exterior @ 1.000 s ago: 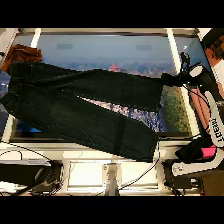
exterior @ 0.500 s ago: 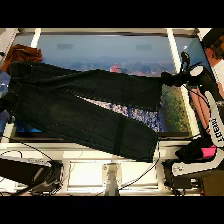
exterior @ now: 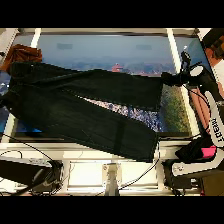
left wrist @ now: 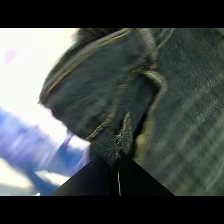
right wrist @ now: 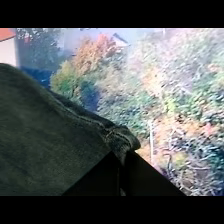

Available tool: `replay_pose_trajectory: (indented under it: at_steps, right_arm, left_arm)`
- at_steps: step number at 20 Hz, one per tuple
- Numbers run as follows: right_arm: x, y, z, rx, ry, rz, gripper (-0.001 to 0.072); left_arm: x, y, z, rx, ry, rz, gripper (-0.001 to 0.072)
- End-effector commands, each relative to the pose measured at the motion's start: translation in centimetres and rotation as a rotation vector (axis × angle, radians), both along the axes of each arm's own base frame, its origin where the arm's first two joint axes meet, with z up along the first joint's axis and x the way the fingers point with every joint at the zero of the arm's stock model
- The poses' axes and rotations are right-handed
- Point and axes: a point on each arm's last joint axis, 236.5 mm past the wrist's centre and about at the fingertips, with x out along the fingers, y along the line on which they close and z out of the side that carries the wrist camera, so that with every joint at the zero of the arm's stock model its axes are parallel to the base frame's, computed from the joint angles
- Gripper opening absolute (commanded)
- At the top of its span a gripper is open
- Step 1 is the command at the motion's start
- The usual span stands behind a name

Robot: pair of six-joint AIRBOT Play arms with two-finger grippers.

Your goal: Fold the clothes and pants, and hang the long-sleeved shirts on hangers.

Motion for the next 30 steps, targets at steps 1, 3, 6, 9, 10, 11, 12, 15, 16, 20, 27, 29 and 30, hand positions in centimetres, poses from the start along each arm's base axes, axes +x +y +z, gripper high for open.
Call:
replay_pose_trajectory:
  at_steps: [1, 3, 6, 9, 10, 11, 12, 15, 16, 20, 27, 29, 30]
  right_arm:
    - [0.8, -0.7, 0.3, -0.032, -0.038, -0.012, 0.0022]
    - [1.2, -0.9, 0.5, -0.037, -0.055, -0.021, 0.0022]
    - [1.2, -1.0, 0.6, -0.038, -0.057, -0.022, 0.0022]
    - [1.2, -1.0, 0.5, -0.037, -0.056, -0.021, 0.0022]
    - [1.1, -0.9, 0.5, -0.036, -0.052, -0.019, 0.0022]
    - [1.0, -0.8, 0.4, -0.034, -0.046, -0.016, 0.0022]
    - [0.9, -0.8, 0.4, -0.032, -0.041, -0.014, 0.0022]
    - [0.3, -0.5, 0.1, -0.025, -0.017, -0.002, 0.0022]
    - [0.1, -0.4, 0.0, -0.022, -0.007, 0.003, 0.0022]
    - [-1.2, -0.8, -0.8, -0.065, 0.047, 0.040, 0.0481]
    - [-7.8, -3.7, -0.1, -0.257, 0.253, 0.173, 0.0499]
    - [-9.7, -3.6, 0.9, -0.273, 0.297, 0.225, 0.0487]
    - [-11.0, -3.3, 1.3, -0.270, 0.329, 0.257, 0.0486]
  left_arm:
    - [-5.2, 2.2, 4.1, 0.161, 0.165, 0.093, 0.0047]
    - [-8.0, 2.8, 6.4, 0.229, 0.236, 0.142, 0.0047]
    - [-10.4, 2.6, 8.9, 0.253, 0.265, 0.196, 0.0047]
    - [-13.4, 1.6, 8.1, 0.232, 0.318, 0.266, 0.0047]
    - [-14.5, 0.9, 7.0, 0.209, 0.350, 0.267, 0.0048]
    - [-15.5, -0.1, 5.5, 0.175, 0.380, 0.264, 0.0048]
    - [-16.4, -1.3, 3.8, 0.135, 0.416, 0.257, 0.0048]
    - [-17.9, -3.4, -0.6, 0.080, 0.462, 0.244, 0.0049]
    - [-17.8, -3.3, -1.4, 0.092, 0.451, 0.248, 0.0048]
    - [-16.8, -1.8, -1.7, 0.154, 0.398, 0.267, 0.0052]
    - [-15.3, 0.6, -1.1, 0.247, 0.320, 0.291, 0.0699]
    - [-14.7, 1.6, -0.3, 0.286, 0.284, 0.302, 0.0698]
    - [-14.2, 2.4, 0.6, 0.316, 0.258, 0.311, 0.0698]
